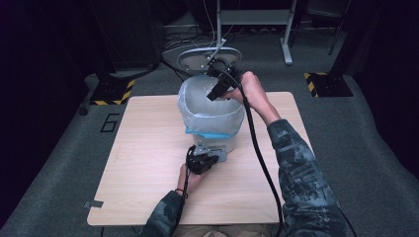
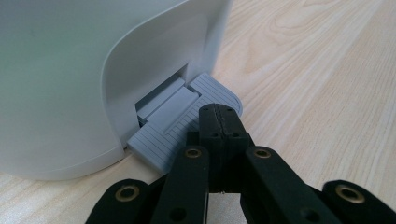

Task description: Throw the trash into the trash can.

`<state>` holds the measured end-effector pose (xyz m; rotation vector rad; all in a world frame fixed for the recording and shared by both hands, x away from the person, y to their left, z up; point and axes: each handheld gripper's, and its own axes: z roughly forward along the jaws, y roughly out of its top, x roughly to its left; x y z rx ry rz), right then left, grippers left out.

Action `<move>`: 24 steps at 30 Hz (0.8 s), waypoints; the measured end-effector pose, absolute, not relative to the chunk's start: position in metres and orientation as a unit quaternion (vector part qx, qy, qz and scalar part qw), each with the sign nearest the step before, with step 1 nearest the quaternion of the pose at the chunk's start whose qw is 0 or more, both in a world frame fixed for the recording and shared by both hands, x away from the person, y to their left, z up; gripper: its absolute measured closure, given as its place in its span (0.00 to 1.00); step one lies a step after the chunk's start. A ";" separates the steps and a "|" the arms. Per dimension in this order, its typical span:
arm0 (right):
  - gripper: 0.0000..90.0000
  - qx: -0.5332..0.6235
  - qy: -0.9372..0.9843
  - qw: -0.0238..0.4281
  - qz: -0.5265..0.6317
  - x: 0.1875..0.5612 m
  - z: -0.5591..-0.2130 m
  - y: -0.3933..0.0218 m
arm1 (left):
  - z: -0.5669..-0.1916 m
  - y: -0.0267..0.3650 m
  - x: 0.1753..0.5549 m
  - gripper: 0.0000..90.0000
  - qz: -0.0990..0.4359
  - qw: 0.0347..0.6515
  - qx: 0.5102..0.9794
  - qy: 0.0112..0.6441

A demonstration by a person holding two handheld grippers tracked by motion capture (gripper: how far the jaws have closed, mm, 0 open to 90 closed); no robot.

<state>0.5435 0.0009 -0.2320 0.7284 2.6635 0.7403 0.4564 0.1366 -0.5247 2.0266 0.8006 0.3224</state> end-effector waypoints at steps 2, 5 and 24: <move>0.63 0.250 0.923 0.143 0.253 0.545 -0.234 0.002 | -0.525 0.137 0.456 1.00 0.131 0.452 0.821 0.324; 0.59 0.250 0.925 0.140 0.249 0.547 -0.237 0.003 | -0.524 0.137 0.456 1.00 0.132 0.450 0.822 0.324; 0.01 0.264 0.912 0.170 0.265 0.520 -0.240 -0.011 | -0.525 0.137 0.456 1.00 0.131 0.452 0.821 0.324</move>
